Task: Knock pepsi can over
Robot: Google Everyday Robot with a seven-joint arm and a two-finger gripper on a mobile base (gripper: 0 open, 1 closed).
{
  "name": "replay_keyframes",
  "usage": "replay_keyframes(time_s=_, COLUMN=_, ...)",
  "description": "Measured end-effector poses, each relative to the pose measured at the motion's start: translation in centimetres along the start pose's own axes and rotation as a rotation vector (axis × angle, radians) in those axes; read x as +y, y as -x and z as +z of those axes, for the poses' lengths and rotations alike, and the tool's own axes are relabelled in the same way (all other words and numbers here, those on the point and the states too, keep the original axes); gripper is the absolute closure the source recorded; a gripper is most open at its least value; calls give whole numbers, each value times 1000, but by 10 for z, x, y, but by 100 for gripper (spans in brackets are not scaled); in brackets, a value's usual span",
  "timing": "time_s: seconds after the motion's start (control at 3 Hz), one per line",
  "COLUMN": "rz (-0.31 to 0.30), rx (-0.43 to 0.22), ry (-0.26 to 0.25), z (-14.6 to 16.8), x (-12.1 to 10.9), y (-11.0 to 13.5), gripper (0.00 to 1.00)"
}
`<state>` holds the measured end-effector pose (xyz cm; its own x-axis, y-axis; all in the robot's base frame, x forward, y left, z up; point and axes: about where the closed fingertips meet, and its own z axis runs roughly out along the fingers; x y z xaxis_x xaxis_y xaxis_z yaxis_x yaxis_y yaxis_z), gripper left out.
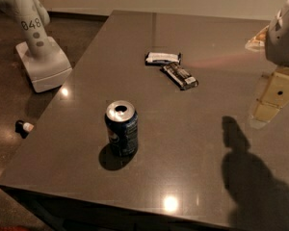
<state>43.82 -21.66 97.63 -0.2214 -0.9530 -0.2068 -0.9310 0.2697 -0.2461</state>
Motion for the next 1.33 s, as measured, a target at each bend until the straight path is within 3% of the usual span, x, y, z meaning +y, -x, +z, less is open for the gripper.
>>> replay_keyframes(time_s=0.33, rz=0, rx=0, ry=0, z=0, x=0, y=0, gripper=0)
replay_keyframes(time_s=1.0, rz=36, rx=-267, ry=274, z=28, x=32, y=48, gripper=0)
replay_keyframes(time_s=1.33, rz=57, rx=-438, ry=403, z=37, x=56, y=86, gripper=0)
